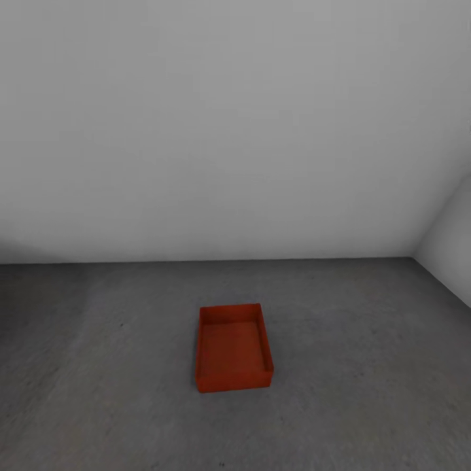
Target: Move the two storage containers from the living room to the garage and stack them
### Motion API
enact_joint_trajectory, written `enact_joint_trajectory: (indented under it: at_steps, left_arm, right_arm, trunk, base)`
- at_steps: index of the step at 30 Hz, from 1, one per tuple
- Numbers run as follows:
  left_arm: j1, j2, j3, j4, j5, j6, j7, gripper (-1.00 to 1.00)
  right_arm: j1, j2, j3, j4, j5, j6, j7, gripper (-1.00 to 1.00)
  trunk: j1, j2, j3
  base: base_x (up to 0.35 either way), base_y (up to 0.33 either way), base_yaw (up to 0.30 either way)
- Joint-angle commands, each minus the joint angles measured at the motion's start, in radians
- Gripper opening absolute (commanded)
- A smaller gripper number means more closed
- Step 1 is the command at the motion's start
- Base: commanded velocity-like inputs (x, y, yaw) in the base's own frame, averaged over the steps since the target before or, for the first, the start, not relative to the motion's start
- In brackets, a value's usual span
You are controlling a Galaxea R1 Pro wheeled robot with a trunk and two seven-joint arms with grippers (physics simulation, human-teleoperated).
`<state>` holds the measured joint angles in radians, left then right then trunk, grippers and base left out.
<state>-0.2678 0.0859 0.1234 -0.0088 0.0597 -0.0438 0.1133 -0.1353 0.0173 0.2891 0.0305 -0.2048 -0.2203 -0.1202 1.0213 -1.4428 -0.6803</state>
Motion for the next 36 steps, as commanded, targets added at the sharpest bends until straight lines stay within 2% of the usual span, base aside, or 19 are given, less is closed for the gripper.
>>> enact_joint_trajectory:
  at_steps: [1, 36]
  left_arm:
    - [-0.001, 0.0, 0.004, 0.001, 0.006, -0.004, 0.0, 1.0]
    - [-0.001, 0.0, 0.004, 0.001, 0.006, -0.004, 0.0, 1.0]
  right_arm:
    - [-0.001, 0.0, 0.009, 0.003, -0.009, -0.006, -0.001, 1.0]
    - [-0.001, 0.002, 0.009, 0.003, -0.008, -0.003, 0.005, 1.0]
  trunk:
    - [0.0, 0.0, 0.001]
    - [0.0, 0.0, 0.058]
  base:
    - [0.0, 0.0, 0.0]
    - [0.0, 0.0, 0.0]
